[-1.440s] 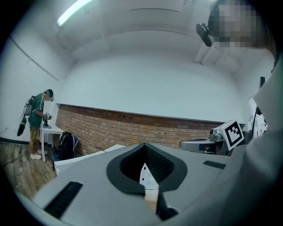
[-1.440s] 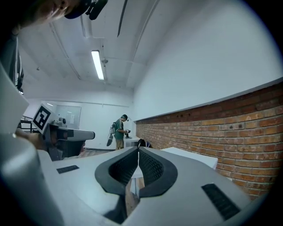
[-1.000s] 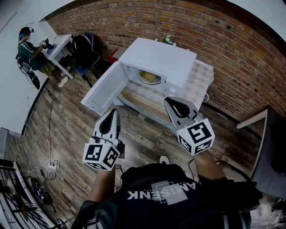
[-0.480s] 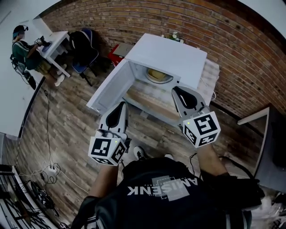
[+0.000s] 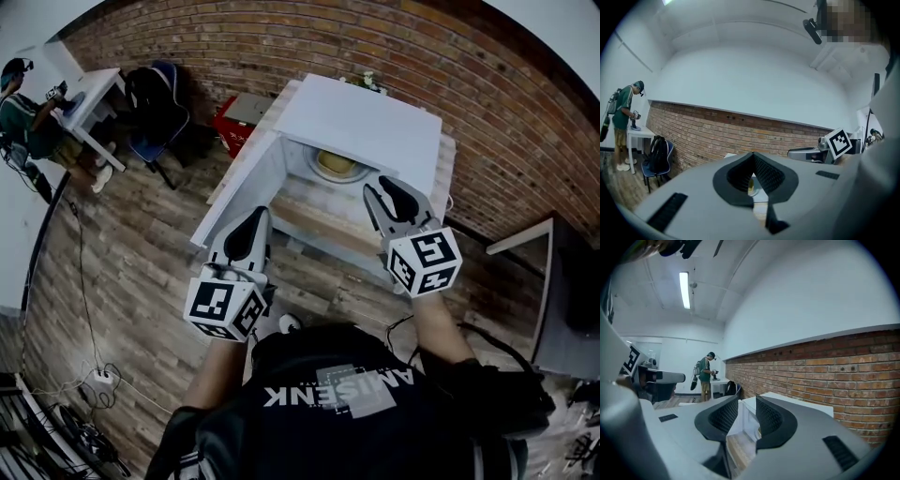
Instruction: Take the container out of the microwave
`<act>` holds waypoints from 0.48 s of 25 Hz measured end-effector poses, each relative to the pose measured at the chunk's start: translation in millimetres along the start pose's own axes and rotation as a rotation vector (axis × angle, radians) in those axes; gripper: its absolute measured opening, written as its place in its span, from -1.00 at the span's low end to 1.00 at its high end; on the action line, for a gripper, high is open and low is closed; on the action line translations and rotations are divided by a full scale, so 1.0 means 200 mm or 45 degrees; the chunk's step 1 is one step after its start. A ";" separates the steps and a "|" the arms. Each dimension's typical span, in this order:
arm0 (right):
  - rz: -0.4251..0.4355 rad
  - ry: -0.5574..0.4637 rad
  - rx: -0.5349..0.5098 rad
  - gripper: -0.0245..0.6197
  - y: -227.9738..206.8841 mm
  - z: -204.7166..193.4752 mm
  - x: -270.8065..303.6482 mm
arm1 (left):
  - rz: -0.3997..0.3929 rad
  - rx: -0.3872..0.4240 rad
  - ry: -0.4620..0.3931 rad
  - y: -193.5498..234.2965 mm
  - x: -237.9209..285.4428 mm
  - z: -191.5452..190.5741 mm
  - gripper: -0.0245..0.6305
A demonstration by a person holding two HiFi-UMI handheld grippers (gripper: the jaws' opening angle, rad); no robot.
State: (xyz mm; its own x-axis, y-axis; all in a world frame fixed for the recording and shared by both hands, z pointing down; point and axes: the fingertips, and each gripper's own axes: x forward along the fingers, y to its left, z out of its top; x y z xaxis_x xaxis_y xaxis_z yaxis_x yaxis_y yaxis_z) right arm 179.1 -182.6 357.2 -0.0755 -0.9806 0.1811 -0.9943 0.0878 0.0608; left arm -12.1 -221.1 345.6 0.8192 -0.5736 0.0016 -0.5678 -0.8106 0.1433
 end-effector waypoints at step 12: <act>-0.090 0.090 -0.036 -0.43 0.11 -0.13 0.25 | -0.054 -0.048 0.068 0.29 0.04 -0.13 -0.89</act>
State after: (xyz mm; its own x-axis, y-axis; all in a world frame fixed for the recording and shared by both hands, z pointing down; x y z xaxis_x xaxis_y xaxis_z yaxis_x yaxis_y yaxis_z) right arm 155.5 -224.9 394.0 0.0015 -0.9697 0.2444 -0.9943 0.0246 0.1038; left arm -36.4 -270.5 378.8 0.8463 -0.5305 0.0477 -0.5296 -0.8286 0.1816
